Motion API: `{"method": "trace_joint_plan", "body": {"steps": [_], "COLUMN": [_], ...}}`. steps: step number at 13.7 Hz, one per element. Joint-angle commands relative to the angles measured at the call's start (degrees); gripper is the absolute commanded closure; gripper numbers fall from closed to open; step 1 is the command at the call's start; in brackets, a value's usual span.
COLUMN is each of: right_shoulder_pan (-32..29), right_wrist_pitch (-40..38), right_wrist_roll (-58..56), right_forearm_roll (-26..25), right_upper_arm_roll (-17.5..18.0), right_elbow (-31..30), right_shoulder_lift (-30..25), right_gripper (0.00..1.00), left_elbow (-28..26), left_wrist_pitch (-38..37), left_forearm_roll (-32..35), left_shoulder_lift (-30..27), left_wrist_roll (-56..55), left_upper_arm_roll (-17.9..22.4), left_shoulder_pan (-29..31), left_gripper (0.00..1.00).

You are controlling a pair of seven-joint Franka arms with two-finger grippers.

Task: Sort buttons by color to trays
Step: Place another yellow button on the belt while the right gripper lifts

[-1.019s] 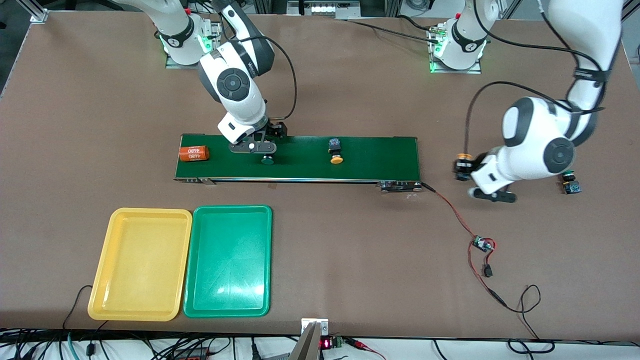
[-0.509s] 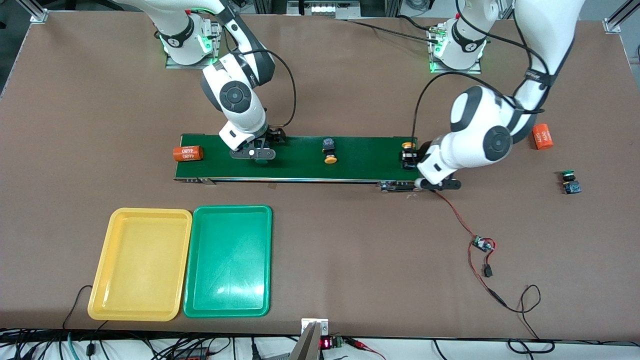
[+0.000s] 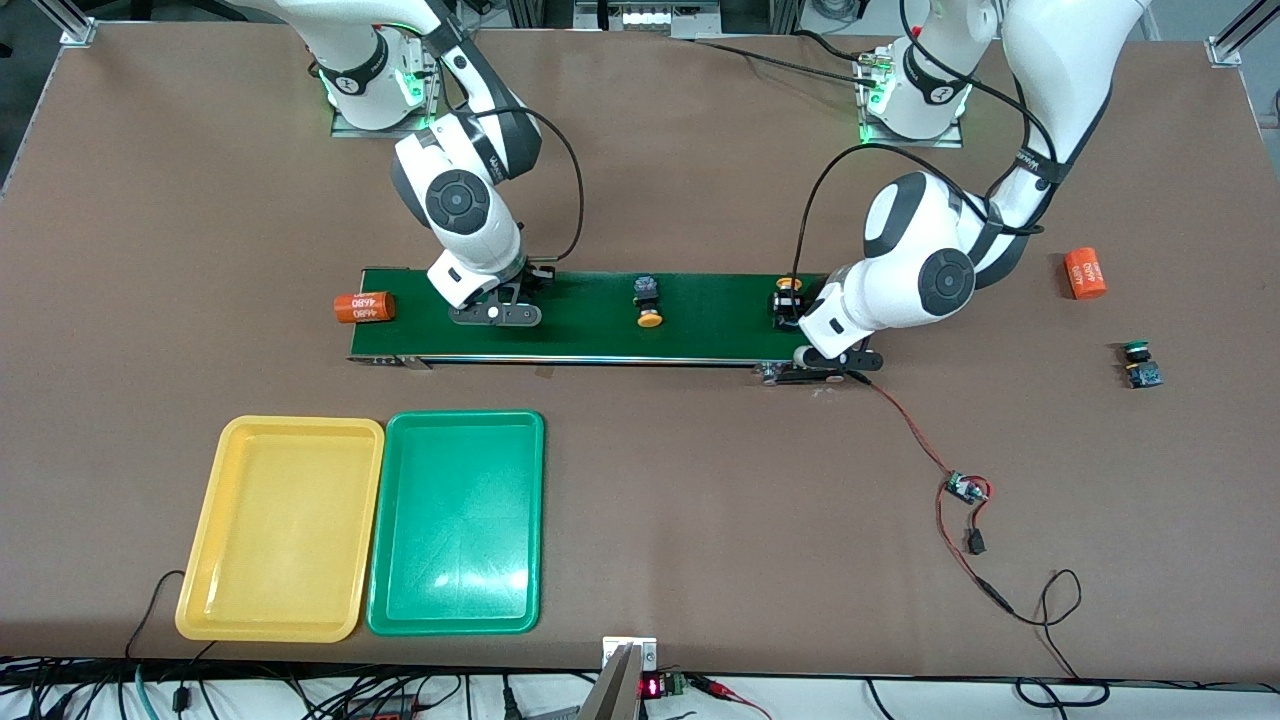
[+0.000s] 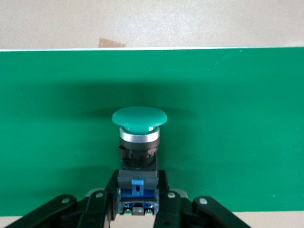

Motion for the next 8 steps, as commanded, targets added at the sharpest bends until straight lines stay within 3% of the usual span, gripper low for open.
{"method": "trace_joint_plan", "body": {"steps": [1,3,4,5,8], "right_shoulder_pan": [-0.92,-0.92,-1.53,-2.76,-8.54], "right_wrist_pitch": [-0.61,-2.96,-6.2,-9.71,-13.88], "right_wrist_roll": [-1.12,-1.64,-2.52,-4.26,-11.89], "right_forearm_roll": [-0.1,-0.19,-0.19,-0.19,-0.11], "right_upper_arm_roll": [-0.04,-2.31,-3.28,-3.9,-5.84], "right_elbow": [1.26,3.54,6.77,10.46,19.61], "right_shoulder_lift": [-0.34,-1.74,-1.83,-1.83,-0.87], "right_gripper": [0.93,0.94,0.94,0.94,0.93], "left_elbow": [-1.88,-1.79,-1.88,-2.05,-1.88], "left_wrist_pitch": [3.53,4.23,4.14,4.14,3.44], "left_forearm_roll": [-1.05,-1.13,-1.13,-1.13,-1.05], "left_shoulder_lift": [-1.25,-1.43,-1.43,-1.43,-2.83], "left_wrist_roll": [0.56,0.65,0.65,0.65,0.65], "left_upper_arm_roll": [-0.43,-0.34,-0.34,-0.34,-0.34], "left_shoulder_pan": [-0.11,-0.11,-0.11,-0.11,0.32], "left_gripper": [0.79,0.71,0.52,0.02,0.0]}}
